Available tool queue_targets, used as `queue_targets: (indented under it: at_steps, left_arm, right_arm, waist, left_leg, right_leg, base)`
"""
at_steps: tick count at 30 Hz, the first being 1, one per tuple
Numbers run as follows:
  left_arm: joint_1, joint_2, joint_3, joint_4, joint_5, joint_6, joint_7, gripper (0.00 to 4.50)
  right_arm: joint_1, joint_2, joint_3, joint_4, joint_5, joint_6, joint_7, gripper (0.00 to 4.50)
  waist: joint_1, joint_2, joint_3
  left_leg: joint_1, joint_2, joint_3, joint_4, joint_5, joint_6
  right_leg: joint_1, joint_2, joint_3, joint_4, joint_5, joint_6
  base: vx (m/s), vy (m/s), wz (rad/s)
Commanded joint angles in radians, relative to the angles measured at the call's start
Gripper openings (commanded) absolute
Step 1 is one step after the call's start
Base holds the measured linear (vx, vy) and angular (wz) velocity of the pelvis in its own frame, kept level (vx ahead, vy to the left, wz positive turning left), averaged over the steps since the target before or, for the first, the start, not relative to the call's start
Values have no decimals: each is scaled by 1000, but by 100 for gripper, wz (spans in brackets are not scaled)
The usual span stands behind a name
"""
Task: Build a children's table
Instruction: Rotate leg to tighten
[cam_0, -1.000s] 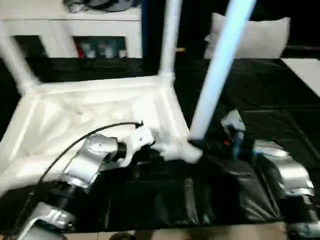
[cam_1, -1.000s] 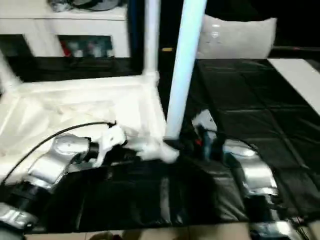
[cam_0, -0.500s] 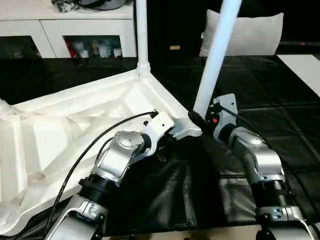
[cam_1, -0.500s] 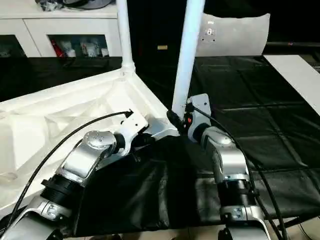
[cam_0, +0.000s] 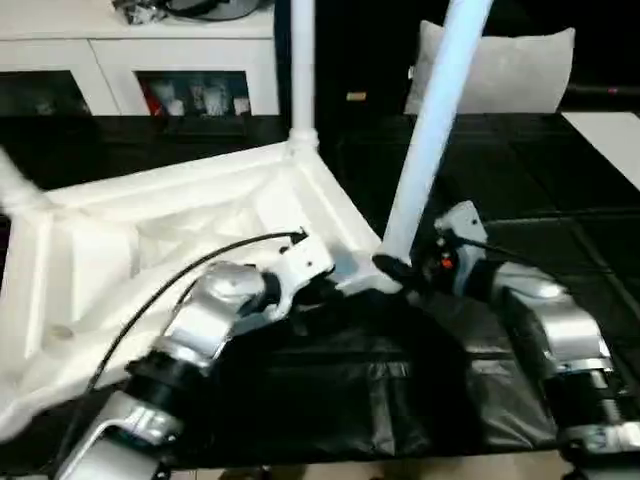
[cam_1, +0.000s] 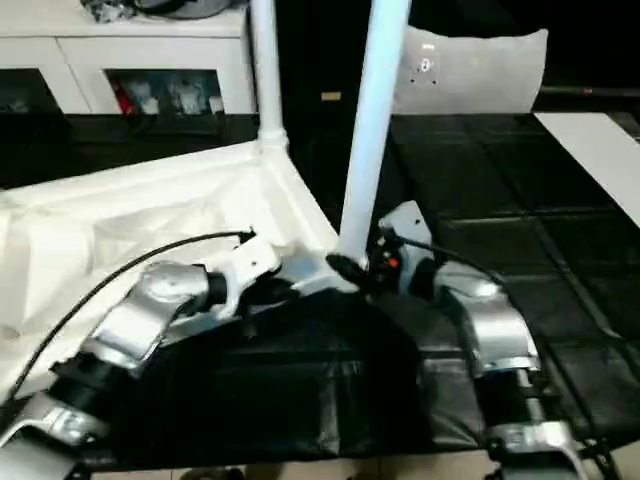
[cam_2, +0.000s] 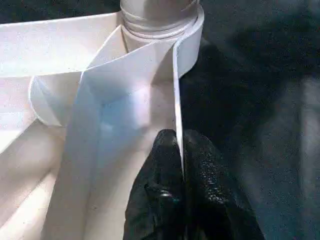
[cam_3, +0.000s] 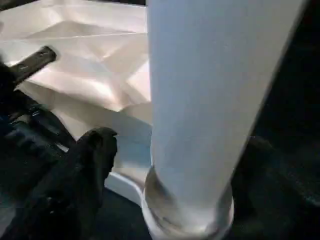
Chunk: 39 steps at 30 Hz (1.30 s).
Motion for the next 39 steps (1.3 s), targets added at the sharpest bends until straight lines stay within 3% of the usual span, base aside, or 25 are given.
queue_targets:
  at_steps: [1,4,12,18,28,34,38,39]
  left_arm:
    - [24,39,-18,-25,-54,-94,-105,0]
    - [24,55,-22,-17,-56,-117,-130,0]
    - [31,134,-34,-17,-102,-190,-293,0]
    - [39,140,-48,-26,-118,-207,-339,0]
    - [37,140,-47,-10,-125,-214,-343,0]
    - [42,124,-32,-14,-133,-188,-321,0]
    - [38,90,-9,-14,-145,-143,-265,0]
    - [28,56,5,-7,-134,-112,-196,0]
  right_arm:
    - [17,-73,21,-34,25,-19,147,424]
    - [21,-94,31,-34,34,-28,197,424]
    - [22,-157,91,-25,70,-21,382,355]
    - [20,-152,113,-33,85,-2,430,310]
    - [23,-157,128,-40,93,4,446,228]
    - [38,-139,125,-62,113,30,434,204]
    - [45,-101,110,-77,119,55,364,200]
    - [33,-50,94,-61,94,83,245,199]
  waist:
    - [9,-15,-67]
    - [15,-15,-66]
    - [25,-15,-65]
    - [31,-17,-67]
    - [36,-17,-65]
    - [38,-17,-65]
    - [34,-16,-59]
    - [28,-13,-55]
  left_leg:
    - [13,57,-16,-57,-125,91]
    - [10,54,-15,-54,-118,101]
    - [14,60,-14,-56,-158,78]
    - [13,60,-14,-54,-140,78]
    - [14,59,-14,-55,-150,70]
    - [12,58,-15,-54,-139,73]
    - [13,57,-16,-58,-175,60]
    - [13,57,-17,-63,-194,44]
  right_leg:
    - [47,-71,42,-64,-60,-251]
    - [47,-69,39,-61,-51,-258]
    - [40,-71,39,-63,-131,-258]
    - [40,-72,39,-59,-105,-262]
    - [39,-71,39,-62,-135,-250]
    - [40,-71,39,-59,-123,-249]
    - [37,-72,40,-67,-182,-241]
    - [34,-70,41,-71,-216,-236]
  base:
    - [0,0,0]
    - [0,0,0]
    - [0,0,0]
    - [0,0,0]
    - [0,0,0]
    - [0,0,0]
    - [0,0,0]
    - [0,0,0]
